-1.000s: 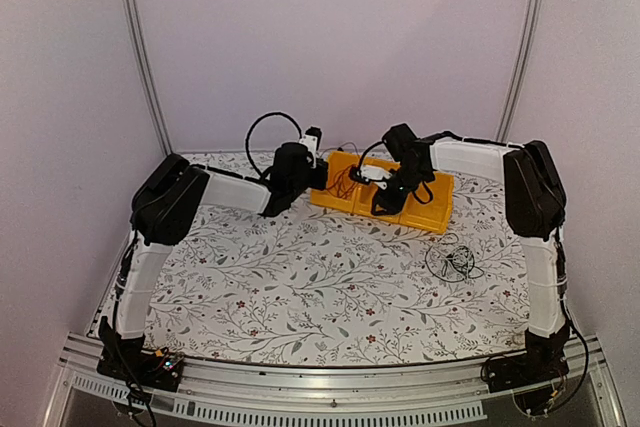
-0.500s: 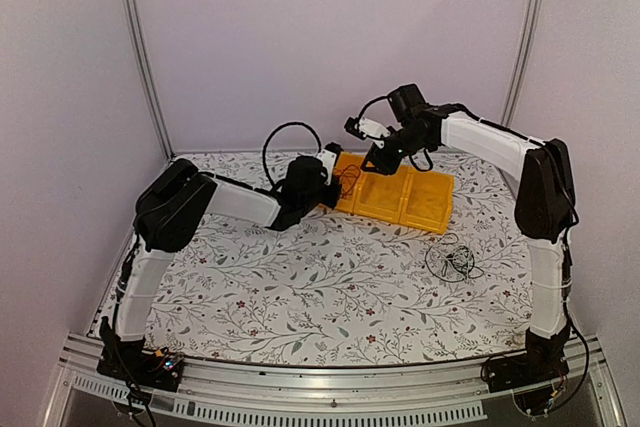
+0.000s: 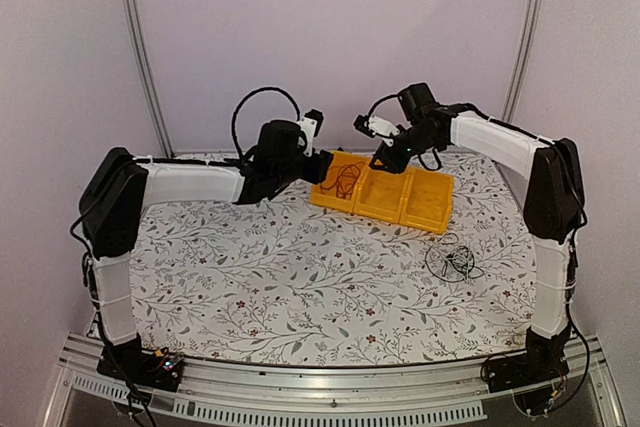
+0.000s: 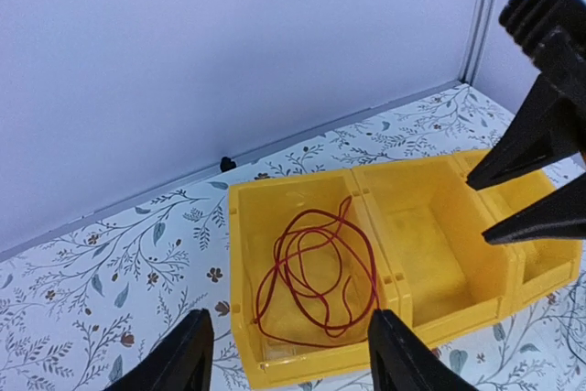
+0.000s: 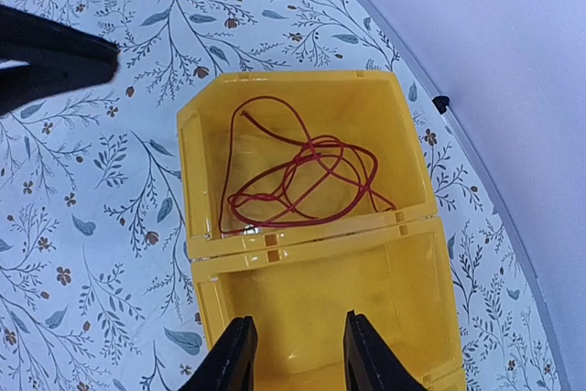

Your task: Untangle the cables

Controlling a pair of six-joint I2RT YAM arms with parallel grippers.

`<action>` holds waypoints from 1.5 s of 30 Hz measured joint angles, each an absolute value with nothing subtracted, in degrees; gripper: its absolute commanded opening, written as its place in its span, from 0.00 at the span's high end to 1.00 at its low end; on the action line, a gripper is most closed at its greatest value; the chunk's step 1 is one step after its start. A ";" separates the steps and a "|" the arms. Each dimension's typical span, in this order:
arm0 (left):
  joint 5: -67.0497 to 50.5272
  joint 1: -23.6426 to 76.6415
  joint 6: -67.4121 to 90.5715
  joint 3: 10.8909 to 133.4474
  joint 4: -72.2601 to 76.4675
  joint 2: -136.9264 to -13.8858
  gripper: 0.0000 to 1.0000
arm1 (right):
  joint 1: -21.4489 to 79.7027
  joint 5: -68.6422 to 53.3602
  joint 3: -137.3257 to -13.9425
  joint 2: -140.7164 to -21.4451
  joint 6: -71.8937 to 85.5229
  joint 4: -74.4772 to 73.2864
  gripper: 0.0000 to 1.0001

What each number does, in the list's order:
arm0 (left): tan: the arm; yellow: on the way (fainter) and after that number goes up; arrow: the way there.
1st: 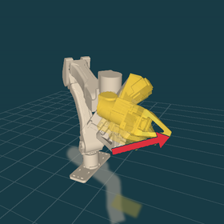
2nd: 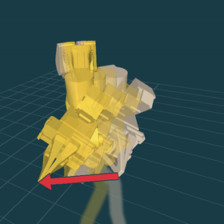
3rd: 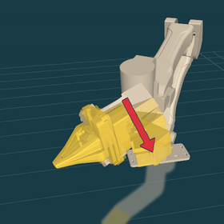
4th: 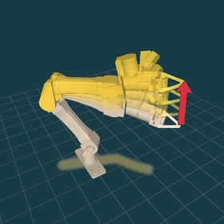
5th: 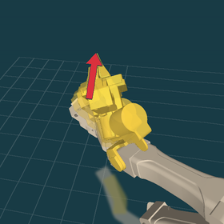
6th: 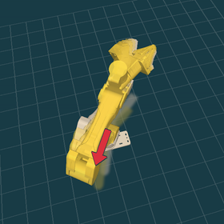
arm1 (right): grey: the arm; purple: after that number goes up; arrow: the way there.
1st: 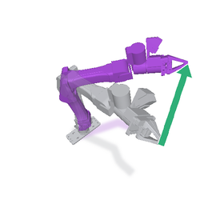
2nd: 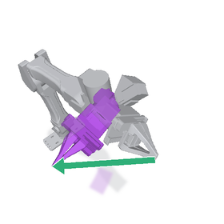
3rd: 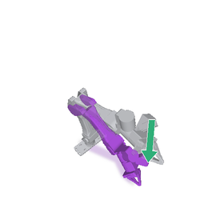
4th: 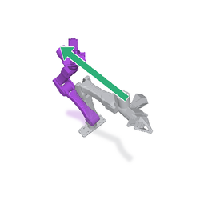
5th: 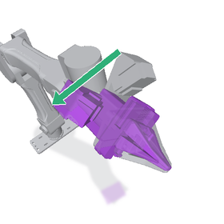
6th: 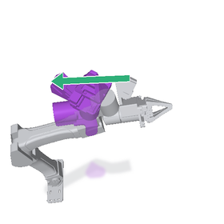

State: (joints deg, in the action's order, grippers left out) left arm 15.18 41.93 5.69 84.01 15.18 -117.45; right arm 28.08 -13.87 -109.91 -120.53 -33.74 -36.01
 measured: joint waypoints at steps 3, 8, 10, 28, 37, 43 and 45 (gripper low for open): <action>12.23 41.93 7.66 78.61 11.64 -109.86 0.39 | 26.50 -13.93 -105.41 -116.92 -33.89 -36.47 0.59; 8.10 42.52 10.68 68.97 6.66 -99.31 0.42 | 21.26 -14.52 -95.02 -105.32 -35.24 -38.19 0.46; 7.55 42.76 11.14 68.49 5.98 -97.21 0.43 | 18.65 -14.94 -89.17 -98.61 -36.49 -39.42 0.42; -1.56 44.77 15.14 72.55 2.70 -98.00 0.46 | 9.74 -15.11 -66.76 -86.80 -38.00 -51.35 0.59; -2.50 46.02 16.14 73.28 1.74 -98.17 0.46 | 9.74 -12.75 -66.78 -95.57 -37.98 -47.48 0.63; -1.87 46.37 16.75 72.77 1.61 -98.04 0.46 | 9.74 -12.10 -67.05 -99.15 -38.44 -46.33 0.77; -1.63 46.46 16.99 72.51 1.56 -97.95 0.46 | 9.74 -12.08 -67.40 -99.94 -38.59 -46.11 0.85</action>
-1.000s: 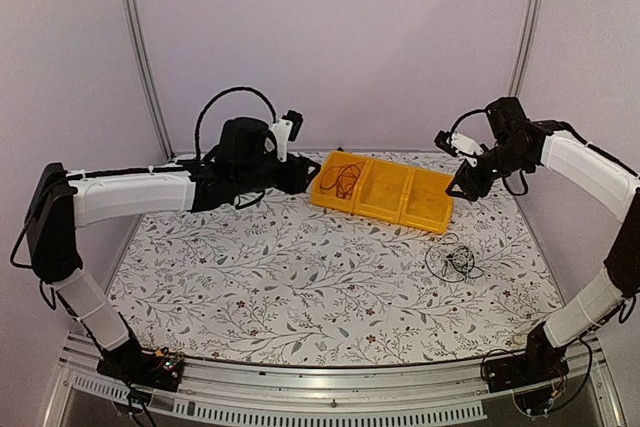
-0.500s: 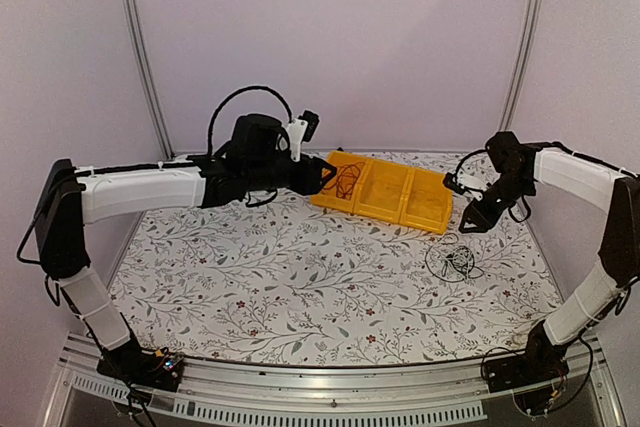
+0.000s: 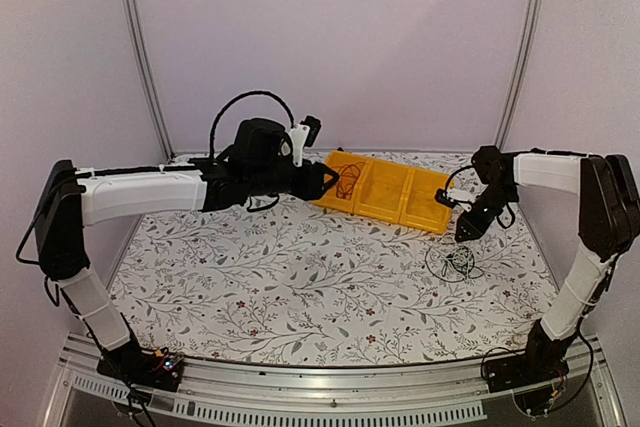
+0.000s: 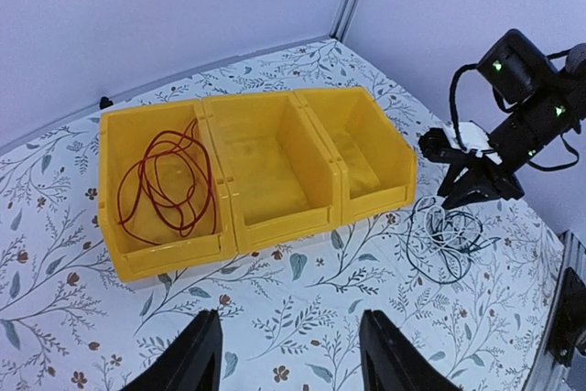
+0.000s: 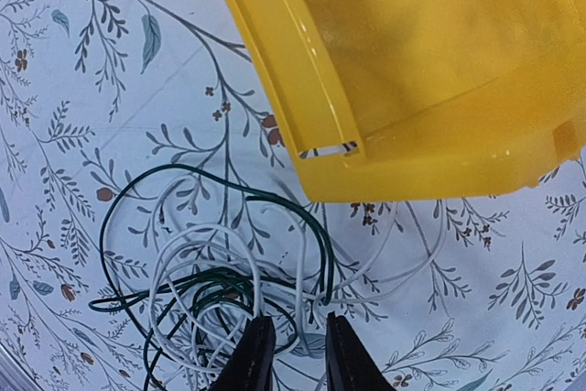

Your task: Untangle the cables

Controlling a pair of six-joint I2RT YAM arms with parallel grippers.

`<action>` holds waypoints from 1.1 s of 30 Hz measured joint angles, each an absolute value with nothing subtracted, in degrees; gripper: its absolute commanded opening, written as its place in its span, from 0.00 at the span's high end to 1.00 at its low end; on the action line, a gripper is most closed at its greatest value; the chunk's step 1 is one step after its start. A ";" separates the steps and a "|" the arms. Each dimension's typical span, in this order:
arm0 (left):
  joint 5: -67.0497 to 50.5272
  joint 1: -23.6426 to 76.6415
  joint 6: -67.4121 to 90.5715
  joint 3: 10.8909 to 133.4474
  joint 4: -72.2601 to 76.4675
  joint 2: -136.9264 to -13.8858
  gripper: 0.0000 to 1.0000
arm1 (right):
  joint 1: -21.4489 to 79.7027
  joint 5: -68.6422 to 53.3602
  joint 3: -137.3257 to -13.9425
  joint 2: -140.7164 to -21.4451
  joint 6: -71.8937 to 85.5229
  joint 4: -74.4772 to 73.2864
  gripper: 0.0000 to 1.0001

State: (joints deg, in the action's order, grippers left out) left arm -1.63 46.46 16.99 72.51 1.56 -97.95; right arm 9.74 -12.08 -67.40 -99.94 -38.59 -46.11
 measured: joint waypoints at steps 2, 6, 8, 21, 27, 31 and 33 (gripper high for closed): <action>-1.37 46.52 17.19 72.42 1.52 -97.95 0.46 | 9.74 -12.08 -67.81 -100.47 -38.72 -46.09 0.95; -0.86 46.72 17.21 72.38 1.50 -97.95 0.46 | 9.74 -11.90 -69.41 -100.68 -38.79 -47.55 1.00; -0.82 46.85 17.02 72.36 1.76 -97.95 0.43 | 9.74 -11.90 -70.28 -100.29 -38.89 -48.82 1.00; -6.79 53.69 6.81 78.37 14.31 -103.24 0.33 | 11.94 -20.34 -97.65 -86.61 -38.41 -67.24 1.00; -10.41 56.60 3.22 84.58 20.36 -110.56 0.33 | 19.00 -26.15 -113.73 -90.35 -37.54 -72.73 1.00; -12.62 58.02 1.83 87.50 23.79 -114.61 0.34 | 23.05 -29.28 -123.85 -93.71 -36.80 -74.59 1.00; -13.41 58.11 1.78 87.66 26.00 -116.18 0.37 | 24.53 -30.89 -128.16 -95.15 -36.29 -75.20 1.00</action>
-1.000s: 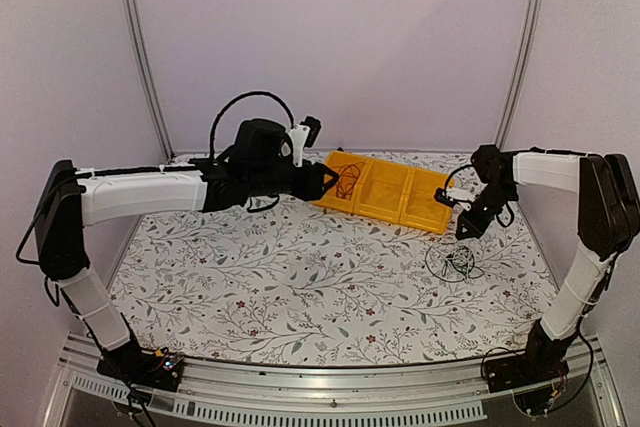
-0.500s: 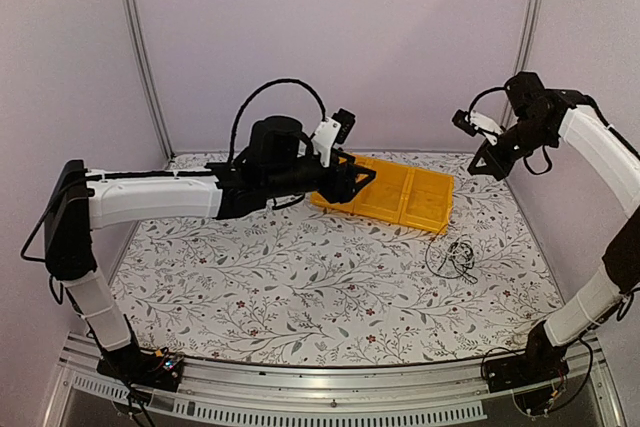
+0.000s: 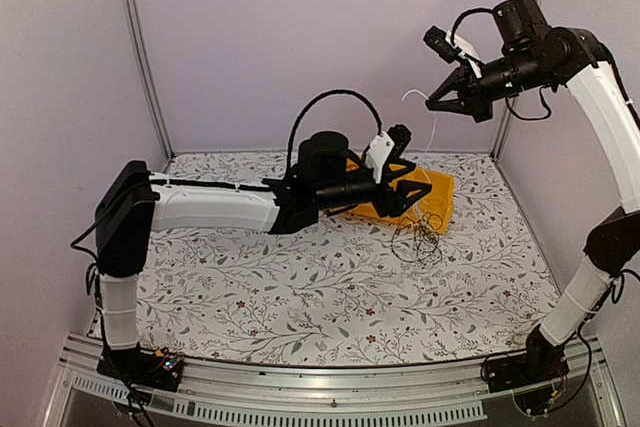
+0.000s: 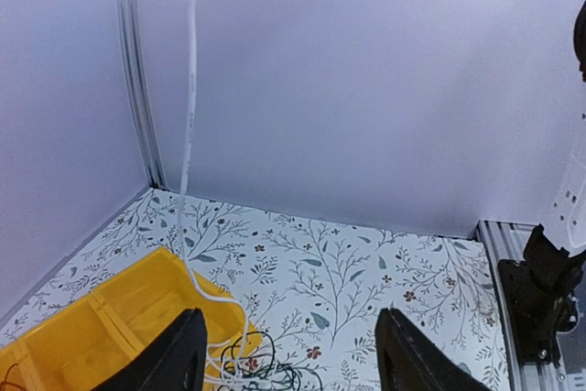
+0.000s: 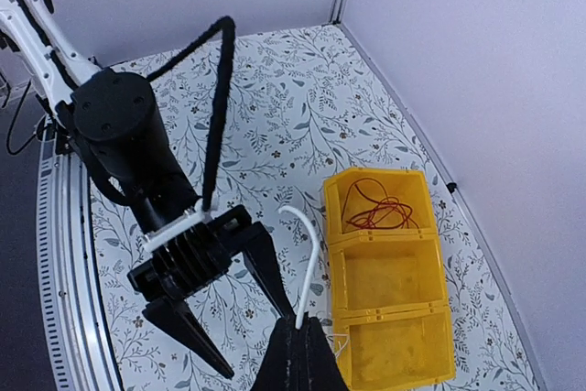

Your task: Untangle the cables

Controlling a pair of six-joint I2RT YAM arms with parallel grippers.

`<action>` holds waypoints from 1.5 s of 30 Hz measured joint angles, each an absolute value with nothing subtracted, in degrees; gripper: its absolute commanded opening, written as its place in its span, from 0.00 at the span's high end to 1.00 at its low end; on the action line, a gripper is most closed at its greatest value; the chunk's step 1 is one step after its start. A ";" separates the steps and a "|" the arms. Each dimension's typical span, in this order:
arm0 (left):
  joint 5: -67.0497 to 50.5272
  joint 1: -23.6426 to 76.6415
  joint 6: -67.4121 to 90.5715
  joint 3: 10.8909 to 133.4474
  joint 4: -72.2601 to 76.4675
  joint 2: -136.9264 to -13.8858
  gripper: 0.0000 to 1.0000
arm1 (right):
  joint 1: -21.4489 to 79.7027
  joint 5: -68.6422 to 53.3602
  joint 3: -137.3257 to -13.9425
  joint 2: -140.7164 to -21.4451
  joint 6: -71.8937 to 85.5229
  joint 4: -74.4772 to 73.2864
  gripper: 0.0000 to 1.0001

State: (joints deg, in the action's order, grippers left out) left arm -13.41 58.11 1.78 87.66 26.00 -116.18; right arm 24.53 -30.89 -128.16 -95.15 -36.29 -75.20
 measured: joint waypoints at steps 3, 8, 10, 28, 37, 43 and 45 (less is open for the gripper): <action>-14.90 58.00 2.96 87.68 29.98 -119.26 0.43 | 25.65 -32.95 -132.20 -96.38 -35.44 -75.57 1.00; -16.10 57.52 6.61 83.07 35.22 -122.85 0.57 | 25.98 -34.74 -135.70 -96.33 -33.06 -70.78 1.00; -16.21 57.39 8.14 81.12 36.45 -124.25 0.63 | 26.00 -33.58 -135.55 -95.42 -31.33 -65.93 1.00; -12.47 57.01 12.49 59.22 39.66 -118.43 0.64 | 26.00 -20.82 -133.16 -87.99 -25.30 -27.24 1.00; -9.21 56.62 12.08 50.87 38.76 -112.90 0.70 | 26.04 -18.37 -140.59 -94.61 -23.83 -17.91 1.00; -4.86 53.74 14.02 39.33 36.49 -105.03 0.75 | 26.09 -16.45 -143.83 -95.39 -25.06 -11.75 1.00; -3.55 52.71 14.57 36.27 35.20 -102.06 0.69 | 26.13 -16.45 -143.44 -95.02 -25.63 -10.79 1.00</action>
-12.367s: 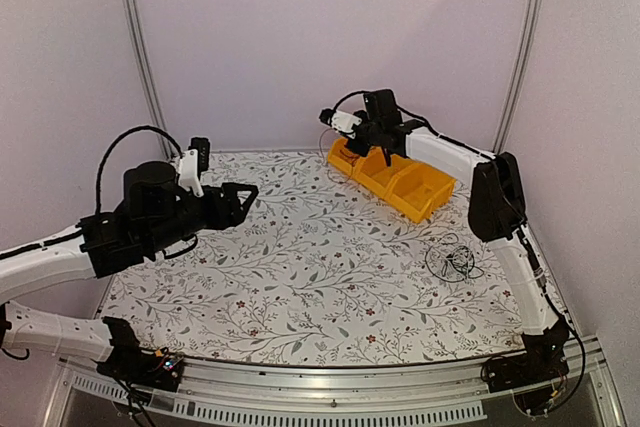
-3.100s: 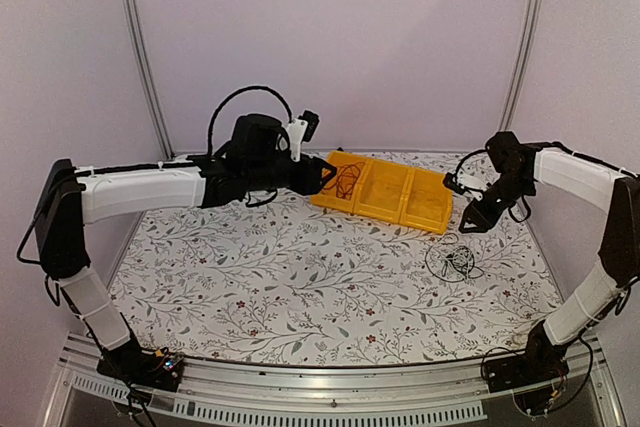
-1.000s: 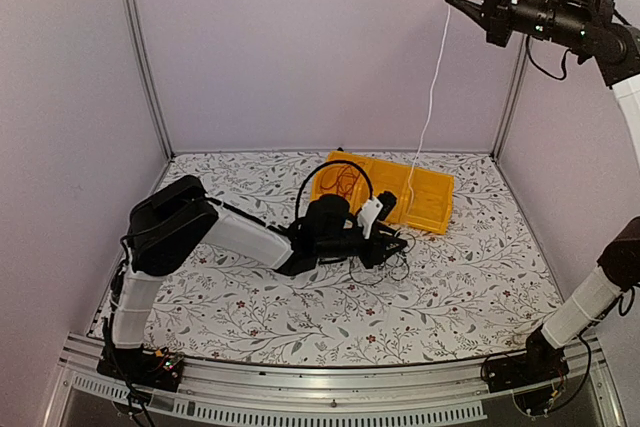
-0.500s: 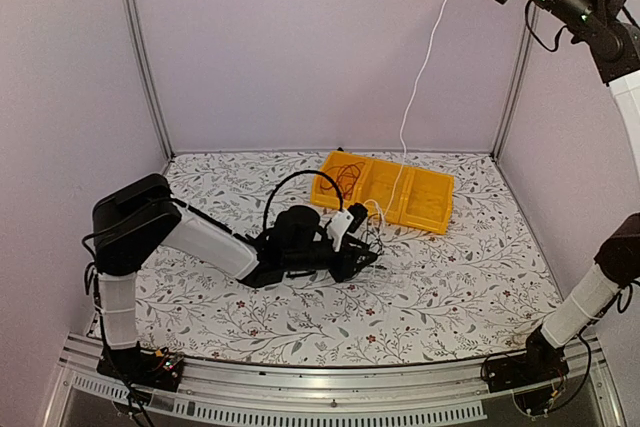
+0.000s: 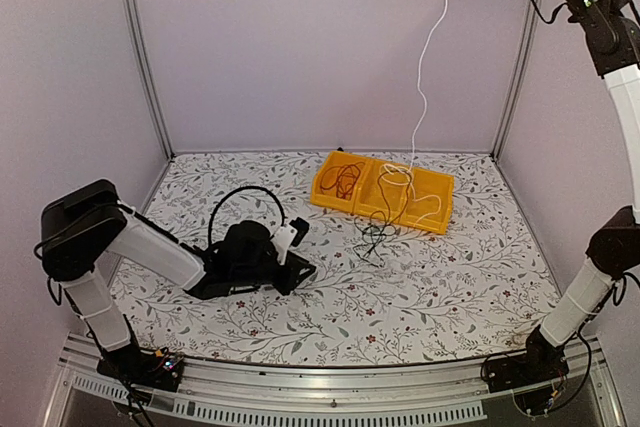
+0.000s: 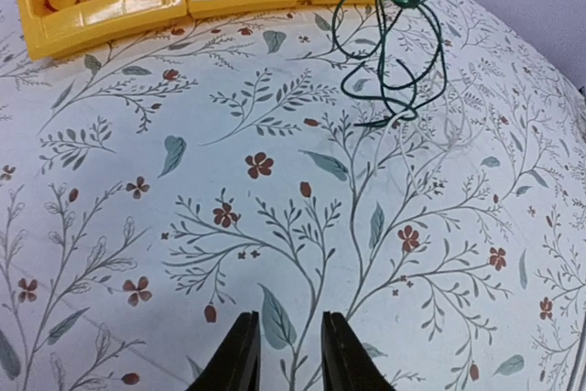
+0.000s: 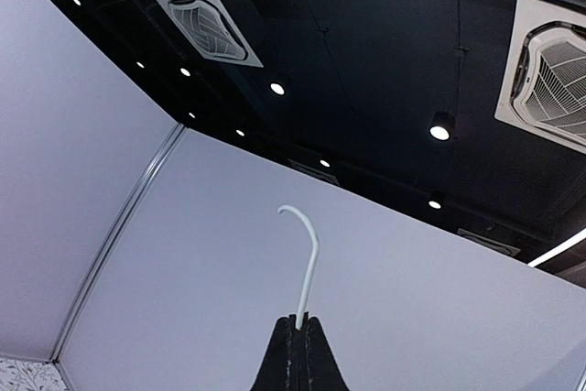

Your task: Untangle the cables

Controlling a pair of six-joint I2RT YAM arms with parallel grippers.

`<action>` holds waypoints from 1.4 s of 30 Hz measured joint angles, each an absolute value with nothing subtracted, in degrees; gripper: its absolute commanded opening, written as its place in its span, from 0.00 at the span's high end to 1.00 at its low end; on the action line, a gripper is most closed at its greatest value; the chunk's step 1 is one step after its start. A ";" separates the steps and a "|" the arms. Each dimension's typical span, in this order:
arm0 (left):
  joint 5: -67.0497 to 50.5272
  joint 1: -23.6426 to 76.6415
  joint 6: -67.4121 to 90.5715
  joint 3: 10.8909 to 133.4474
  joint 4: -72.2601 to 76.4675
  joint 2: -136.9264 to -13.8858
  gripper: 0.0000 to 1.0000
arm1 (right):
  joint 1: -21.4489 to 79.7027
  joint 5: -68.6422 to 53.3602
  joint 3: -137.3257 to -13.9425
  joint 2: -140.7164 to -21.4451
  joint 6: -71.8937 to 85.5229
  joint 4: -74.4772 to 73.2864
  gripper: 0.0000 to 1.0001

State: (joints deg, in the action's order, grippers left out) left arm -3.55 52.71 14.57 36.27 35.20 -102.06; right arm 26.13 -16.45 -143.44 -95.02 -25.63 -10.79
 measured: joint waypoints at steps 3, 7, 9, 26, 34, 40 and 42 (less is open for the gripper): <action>-1.61 52.07 14.48 34.54 32.14 -97.12 0.50 | 26.15 -16.75 -139.92 -93.62 -25.98 -10.37 1.00; 1.19 52.29 11.62 37.71 29.67 -90.52 0.37 | 26.59 -17.72 -133.08 -91.85 -25.91 -11.33 1.00; 1.96 52.47 9.39 42.72 28.47 -89.58 0.35 | 27.24 -18.22 -130.72 -91.77 -25.91 -12.64 1.00; -7.20 56.93 -0.34 80.14 32.12 -112.86 0.35 | 38.52 -20.29 -133.60 -96.27 -26.20 -16.88 1.00; -8.84 56.18 4.01 79.00 36.60 -123.57 0.68 | 43.33 -19.03 -141.69 -100.38 -26.83 -16.23 1.00; -10.59 52.64 10.98 74.89 41.78 -128.64 0.89 | 46.72 -14.72 -144.31 -99.85 -31.73 -8.49 1.00; -10.96 51.62 12.36 73.08 42.37 -129.01 0.92 | 47.33 -13.52 -144.94 -99.63 -34.04 -5.87 1.00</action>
State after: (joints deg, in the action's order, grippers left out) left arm -10.96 51.62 12.36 73.08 42.37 -129.01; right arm 47.33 -13.52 -144.94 -99.63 -34.04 -5.87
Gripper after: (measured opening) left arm 0.122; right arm 0.015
